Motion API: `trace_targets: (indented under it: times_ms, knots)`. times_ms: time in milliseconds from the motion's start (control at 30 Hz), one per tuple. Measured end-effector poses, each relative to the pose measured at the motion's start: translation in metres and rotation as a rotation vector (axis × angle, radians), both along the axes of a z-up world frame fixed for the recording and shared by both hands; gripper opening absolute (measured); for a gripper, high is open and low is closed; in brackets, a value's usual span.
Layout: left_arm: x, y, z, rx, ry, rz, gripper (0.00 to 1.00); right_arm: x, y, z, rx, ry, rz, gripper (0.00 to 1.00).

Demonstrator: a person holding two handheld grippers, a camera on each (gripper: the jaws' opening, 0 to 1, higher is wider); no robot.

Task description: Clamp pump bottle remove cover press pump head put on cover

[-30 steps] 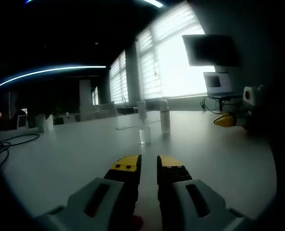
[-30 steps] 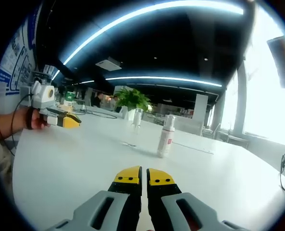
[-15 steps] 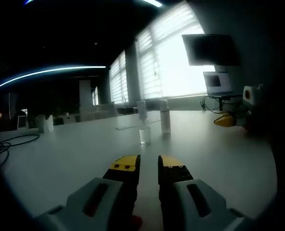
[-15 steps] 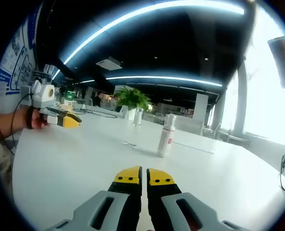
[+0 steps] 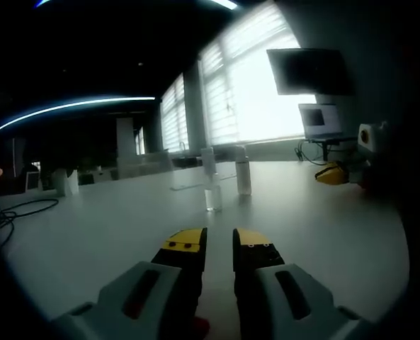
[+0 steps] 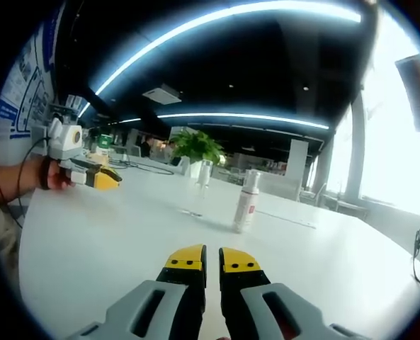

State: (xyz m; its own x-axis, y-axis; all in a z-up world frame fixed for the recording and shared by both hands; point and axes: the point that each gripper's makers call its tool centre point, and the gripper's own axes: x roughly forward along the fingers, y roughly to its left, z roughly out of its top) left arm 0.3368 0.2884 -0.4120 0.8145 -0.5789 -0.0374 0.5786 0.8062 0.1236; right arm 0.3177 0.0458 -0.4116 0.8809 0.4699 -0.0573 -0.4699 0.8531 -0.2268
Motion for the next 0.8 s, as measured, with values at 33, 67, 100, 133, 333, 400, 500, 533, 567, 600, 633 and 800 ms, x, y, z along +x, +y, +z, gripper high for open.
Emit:
trace_targets:
  times_ms: [33, 67, 100, 133, 333, 400, 500, 533, 567, 600, 633, 800]
  knots:
    - [0.0, 0.0, 0.0, 0.0, 0.0, 0.0, 0.07, 0.0, 0.0, 0.0, 0.002, 0.002, 0.001, 0.04]
    - [0.0, 0.0, 0.0, -0.001, 0.001, -0.002, 0.07, 0.0, 0.0, 0.0, 0.004, 0.004, 0.004, 0.04]
    - [0.0, -0.001, 0.0, -0.003, 0.002, -0.003, 0.07, 0.0, 0.001, -0.001, 0.003, 0.006, 0.004, 0.04]
    - [0.0, -0.001, 0.0, -0.002, 0.003, -0.004, 0.07, 0.0, 0.001, -0.001, 0.002, 0.007, 0.004, 0.04]
    - [0.0, -0.001, -0.001, -0.002, 0.012, -0.004, 0.07, 0.0, 0.002, -0.001, 0.004, 0.007, 0.007, 0.04]
    - [-0.001, -0.001, 0.0, -0.009, 0.013, -0.008, 0.07, 0.0, 0.002, -0.001, 0.003, 0.008, 0.008, 0.04]
    - [0.002, 0.002, 0.002, -0.061, 0.048, -0.007, 0.07, 0.0, 0.002, -0.002, 0.007, 0.014, 0.012, 0.04]
    - [0.004, 0.003, 0.003, -0.066, 0.053, -0.002, 0.07, 0.0, 0.003, -0.002, 0.008, 0.017, 0.014, 0.04]
    - [0.005, 0.004, 0.004, -0.073, 0.06, 0.004, 0.07, 0.0, 0.003, -0.002, 0.008, 0.017, 0.016, 0.04]
    - [0.007, 0.005, 0.004, -0.077, 0.064, 0.006, 0.07, 0.0, 0.003, -0.002, 0.007, 0.017, 0.017, 0.04]
    - [0.008, 0.005, 0.004, -0.078, 0.064, 0.007, 0.07, -0.001, 0.004, -0.003, 0.004, 0.016, 0.016, 0.04]
    - [0.011, 0.005, 0.009, -0.083, 0.062, 0.017, 0.09, -0.001, 0.004, -0.002, 0.003, 0.016, 0.016, 0.04]
